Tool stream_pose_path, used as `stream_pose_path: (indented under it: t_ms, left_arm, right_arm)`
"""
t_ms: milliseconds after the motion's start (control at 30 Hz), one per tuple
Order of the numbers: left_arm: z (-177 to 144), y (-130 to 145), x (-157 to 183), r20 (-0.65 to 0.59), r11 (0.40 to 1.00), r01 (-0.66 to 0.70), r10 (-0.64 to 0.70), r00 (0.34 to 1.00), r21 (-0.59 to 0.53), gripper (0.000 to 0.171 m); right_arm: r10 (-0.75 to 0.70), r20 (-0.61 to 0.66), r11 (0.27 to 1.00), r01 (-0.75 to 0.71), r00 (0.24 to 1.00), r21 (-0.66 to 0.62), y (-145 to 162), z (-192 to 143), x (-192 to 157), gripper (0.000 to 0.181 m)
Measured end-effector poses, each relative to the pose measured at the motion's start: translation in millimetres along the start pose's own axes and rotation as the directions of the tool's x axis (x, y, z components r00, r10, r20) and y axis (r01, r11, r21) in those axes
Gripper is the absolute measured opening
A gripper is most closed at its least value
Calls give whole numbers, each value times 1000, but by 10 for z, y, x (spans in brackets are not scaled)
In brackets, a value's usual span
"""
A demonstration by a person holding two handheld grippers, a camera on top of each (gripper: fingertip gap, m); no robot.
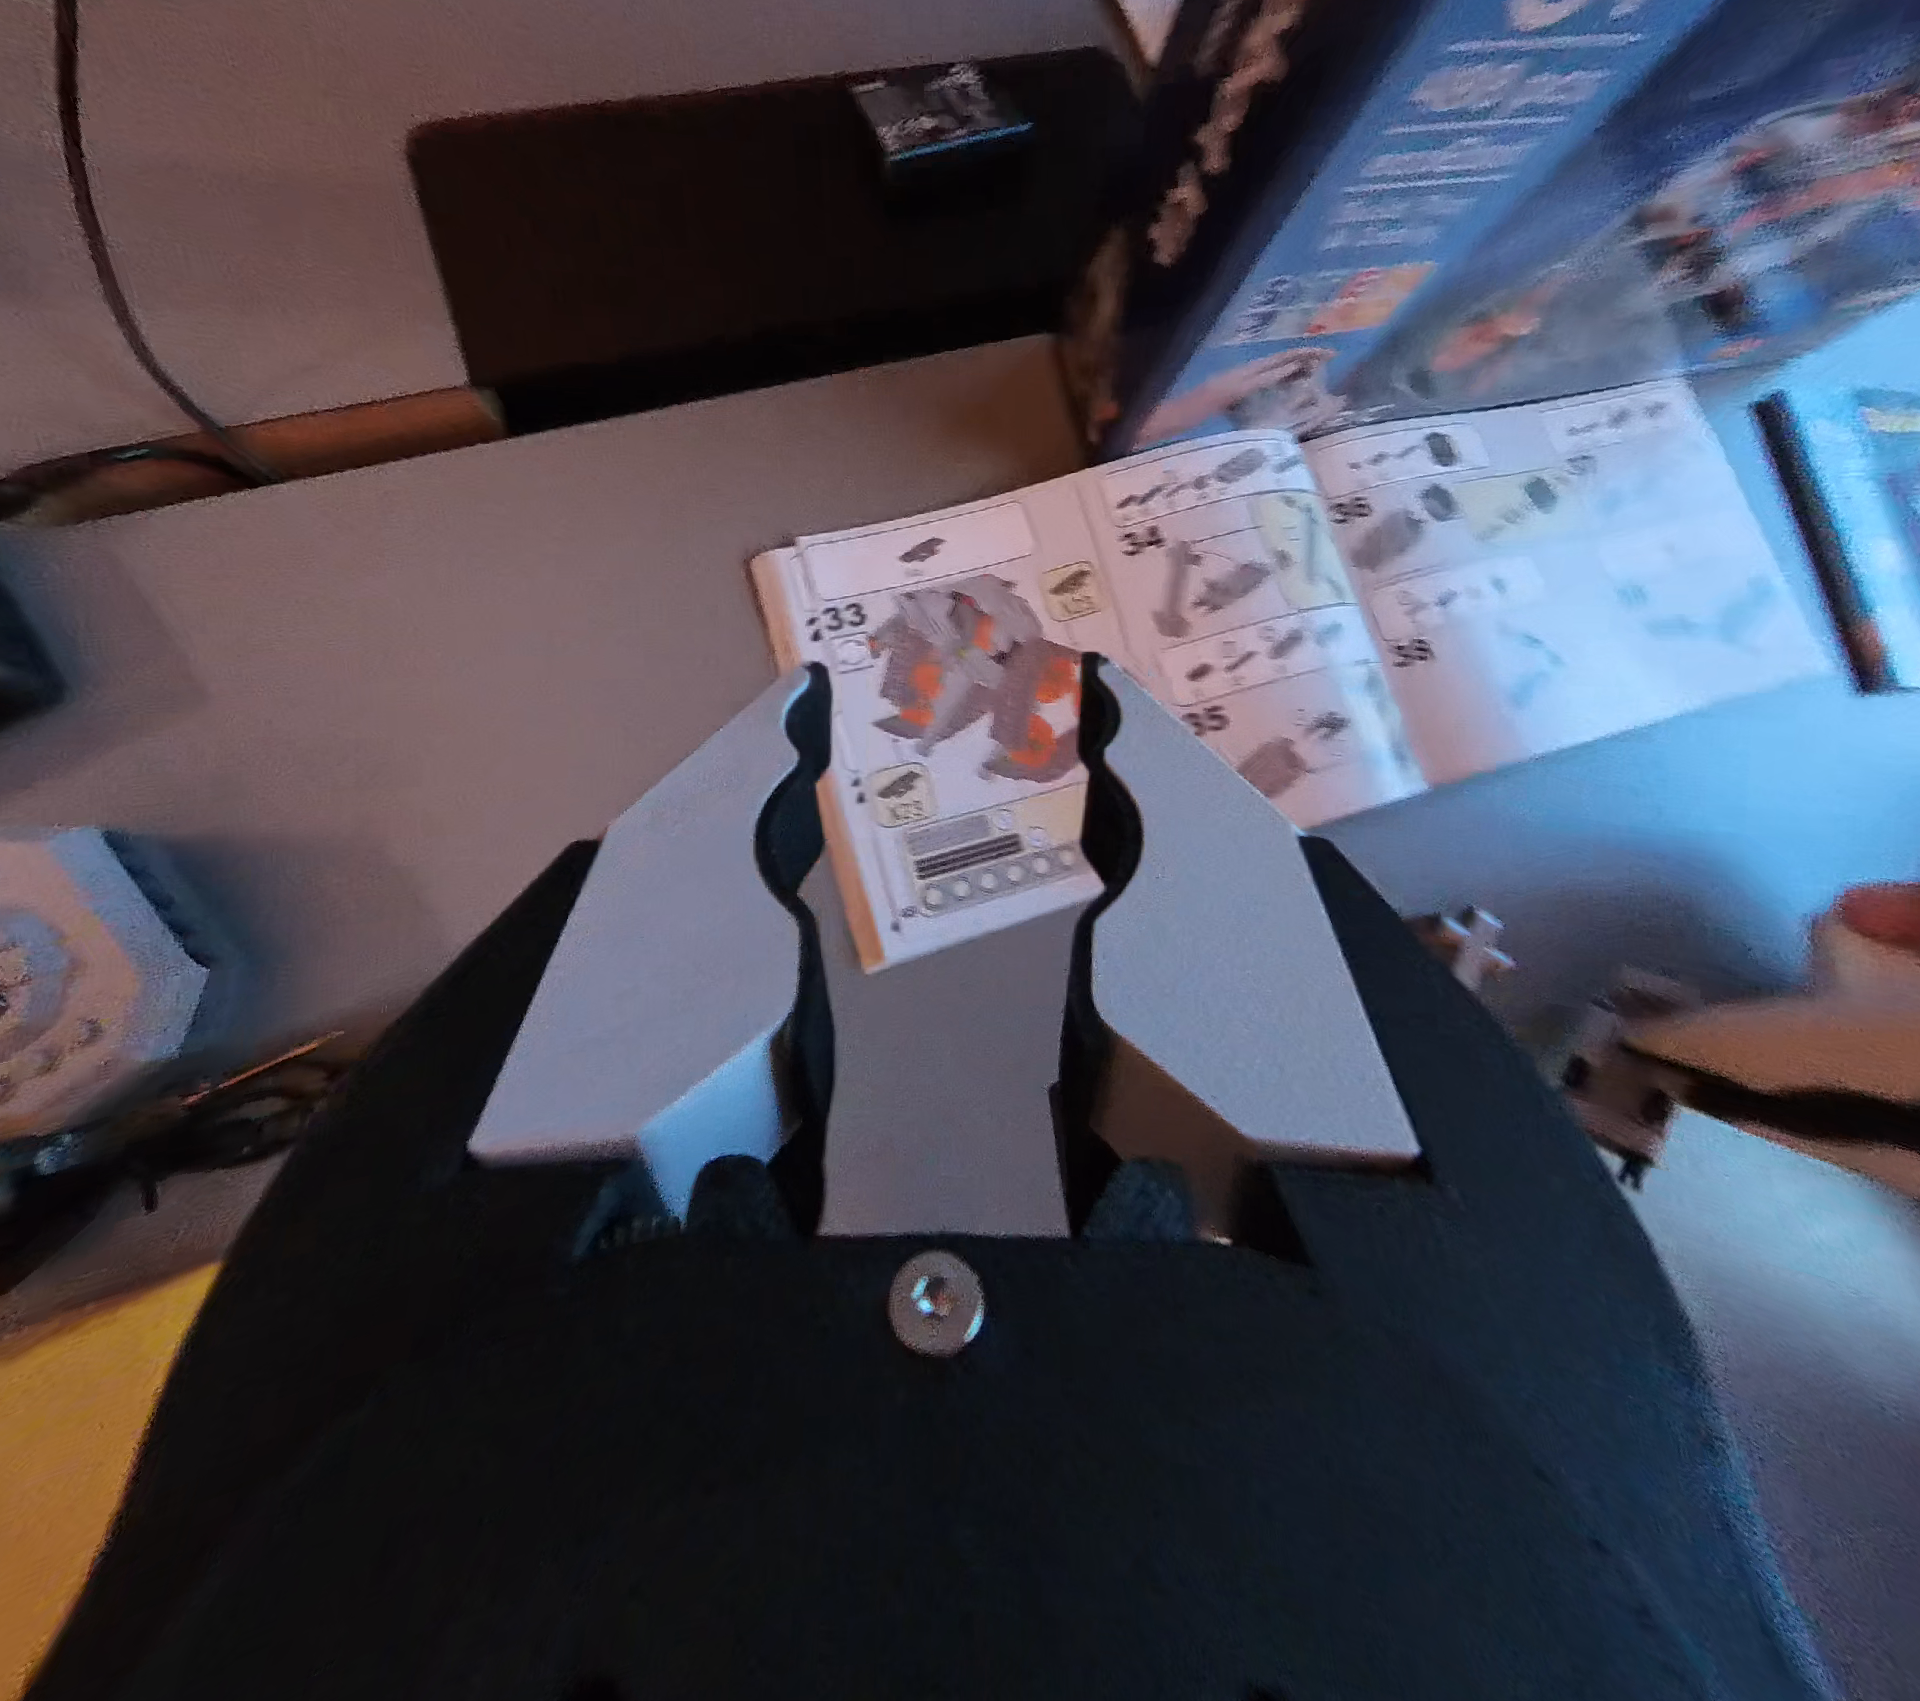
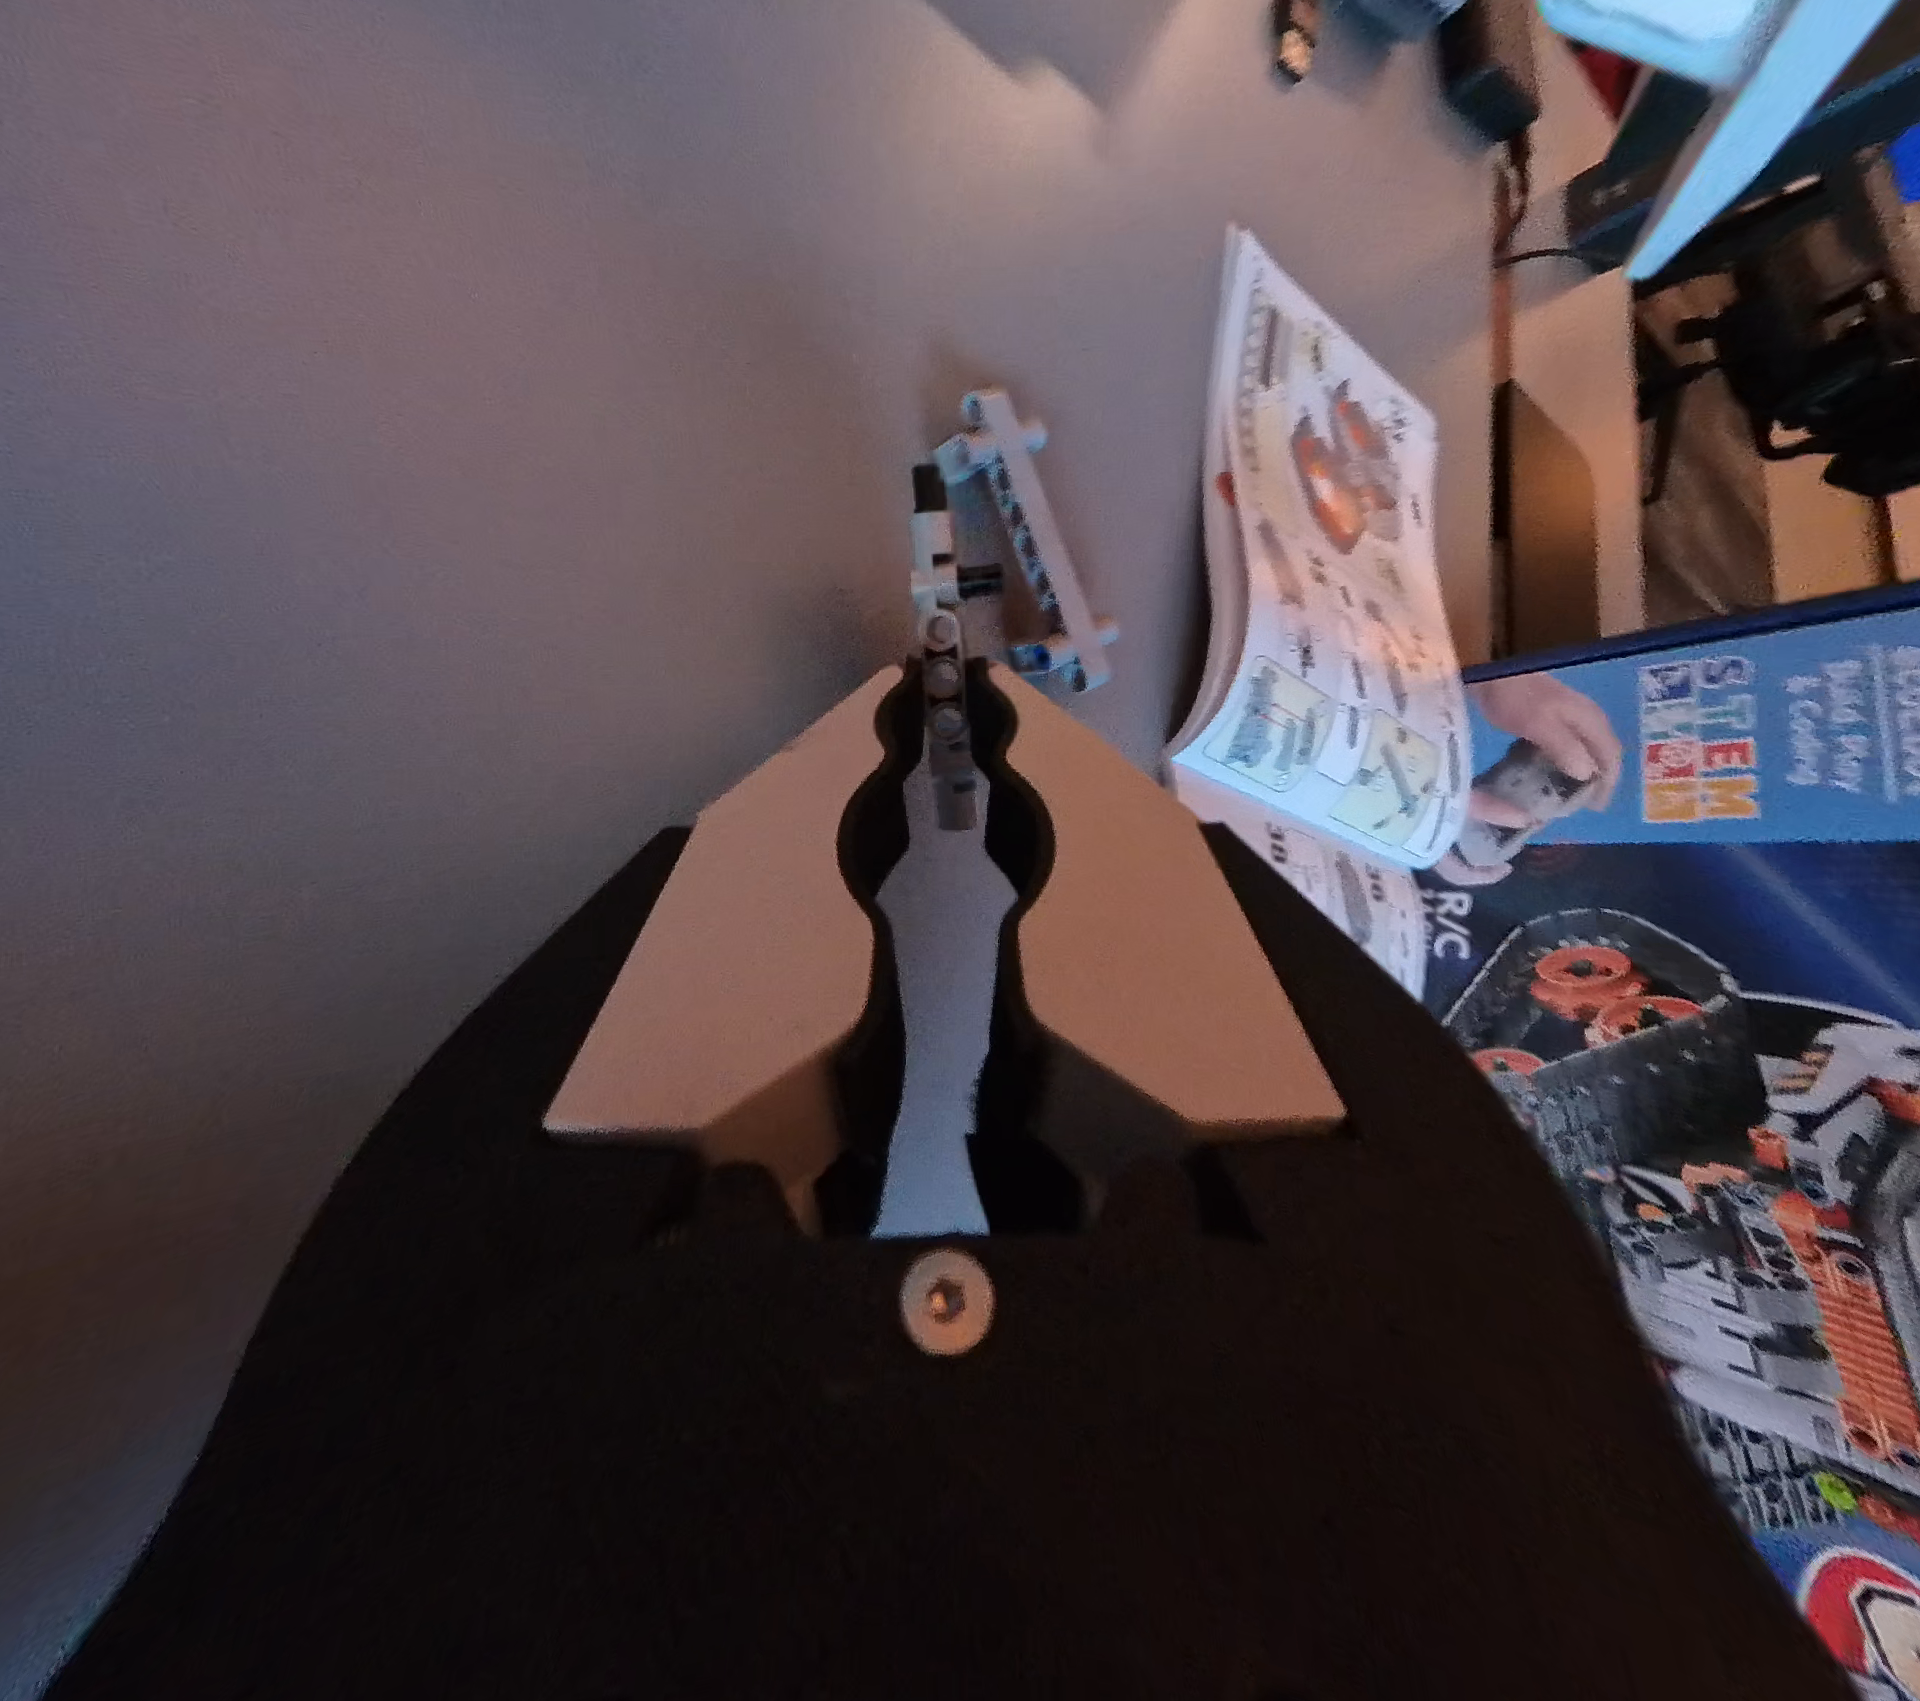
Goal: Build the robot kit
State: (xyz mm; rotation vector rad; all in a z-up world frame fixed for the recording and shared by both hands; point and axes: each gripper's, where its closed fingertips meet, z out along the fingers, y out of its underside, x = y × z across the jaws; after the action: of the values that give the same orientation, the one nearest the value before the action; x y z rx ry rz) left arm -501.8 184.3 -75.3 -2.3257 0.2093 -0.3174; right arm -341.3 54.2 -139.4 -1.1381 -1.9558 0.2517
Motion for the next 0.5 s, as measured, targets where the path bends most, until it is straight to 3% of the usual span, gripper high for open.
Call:
stream_pose_path:
  t_ms: [167, 267, 333, 400, 500]
  left_arm:
    - [368, 231, -175, -34, 995, 100, -101, 994, -30, 57]
    - [492, 342, -258, -4, 996, 73, -74, 997, -59, 64]
    - [536, 401, -307, 21, 996, 37, -35, 999, -83, 74]
    - [577, 501, -335, 34, 991, 11, -6, 999, -131, 75]
    - [564, 571, -412, 103, 982, -69, 87, 991, -173, 61]
  right_arm:
    - [133, 149, 991, -135, 980, 4, -57, 8, -153, 26]
    - [399, 298, 889, -446, 867, 107, -260, -184, -23, 36]
    - [556, 172, 791, -582, 813, 192, -182, -220, 488, 36]
    - [639, 91, 736, -642, 763, 213, -2, -141, 850, 55]
    - [641, -28, 767, -638, 767, 67, 237, 135, 1018, 69]
